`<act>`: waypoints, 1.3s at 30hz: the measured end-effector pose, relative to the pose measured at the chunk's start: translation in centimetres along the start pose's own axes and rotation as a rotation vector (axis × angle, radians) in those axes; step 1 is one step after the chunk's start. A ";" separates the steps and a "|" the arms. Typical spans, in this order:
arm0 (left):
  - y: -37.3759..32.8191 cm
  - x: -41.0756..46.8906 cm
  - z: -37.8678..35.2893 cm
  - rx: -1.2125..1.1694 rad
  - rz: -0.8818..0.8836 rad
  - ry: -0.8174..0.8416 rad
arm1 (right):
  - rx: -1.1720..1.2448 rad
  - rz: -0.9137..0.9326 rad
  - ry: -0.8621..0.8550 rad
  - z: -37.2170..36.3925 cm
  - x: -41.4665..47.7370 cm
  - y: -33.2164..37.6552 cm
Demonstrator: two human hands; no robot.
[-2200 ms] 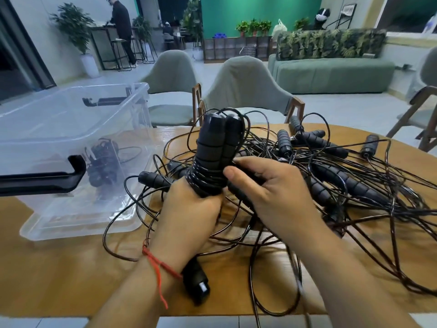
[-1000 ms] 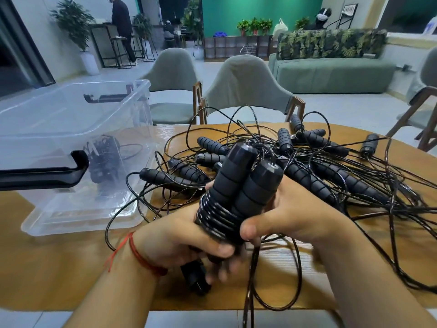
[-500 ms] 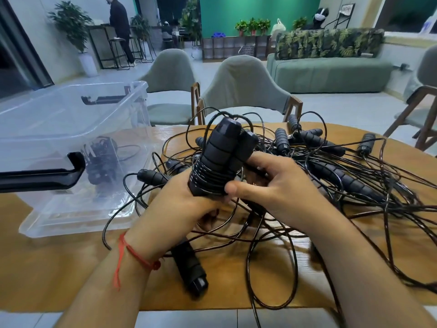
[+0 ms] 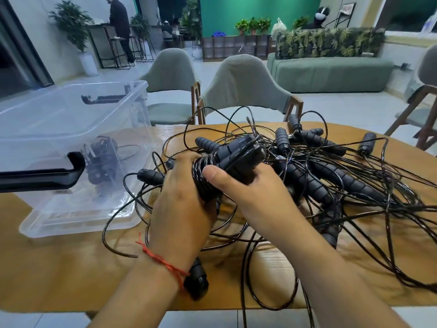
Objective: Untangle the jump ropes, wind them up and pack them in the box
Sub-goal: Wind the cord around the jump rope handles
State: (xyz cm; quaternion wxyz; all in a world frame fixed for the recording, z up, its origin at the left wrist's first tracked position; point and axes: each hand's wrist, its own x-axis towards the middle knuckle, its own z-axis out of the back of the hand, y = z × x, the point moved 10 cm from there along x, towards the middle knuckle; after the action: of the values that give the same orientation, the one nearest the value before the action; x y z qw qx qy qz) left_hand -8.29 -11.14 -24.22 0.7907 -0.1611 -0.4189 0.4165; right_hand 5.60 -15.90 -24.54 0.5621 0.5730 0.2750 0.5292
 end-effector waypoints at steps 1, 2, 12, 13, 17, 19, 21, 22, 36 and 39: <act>-0.1 0.2 -0.5 -0.028 0.018 0.071 | 0.018 -0.002 -0.001 0.4 0.0 -0.1; -0.1 0.3 -1.0 -0.060 0.046 0.163 | 0.036 -0.002 0.013 0.7 0.1 -0.2; -2.1 -3.9 -4.4 -0.742 0.178 1.161 | 0.327 -0.009 0.453 -1.2 -1.4 -0.8; -2.4 -4.5 -4.8 -0.837 0.171 1.227 | 0.349 -0.014 0.482 -1.5 -1.5 -0.8; -3.4 -6.3 -5.9 -1.044 0.141 1.385 | 0.391 0.005 0.543 -2.1 -1.8 -0.5; -3.5 -6.3 -6.2 -1.052 0.149 1.386 | 0.382 0.008 0.549 -2.1 -1.8 -0.4; -2.9 -5.3 -6.0 -0.981 0.141 1.296 | 0.344 0.003 0.515 -1.7 -1.5 -0.5; -2.5 -4.5 -5.8 -0.914 0.140 1.227 | 0.299 0.014 0.483 -1.2 -1.3 -0.5; 0.6 1.0 -1.4 -0.281 0.075 0.305 | -0.150 0.052 0.053 2.6 0.4 -0.7; 1.0 0.9 -0.6 -0.278 0.088 0.162 | -0.153 0.044 0.053 1.4 0.1 -0.3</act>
State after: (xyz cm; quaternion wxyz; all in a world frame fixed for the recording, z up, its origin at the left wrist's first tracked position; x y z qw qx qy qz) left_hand -8.02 -9.73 -24.73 0.7729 -0.3204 -0.3998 0.3744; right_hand 6.94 -16.26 -24.56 0.5851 0.5199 0.2360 0.5759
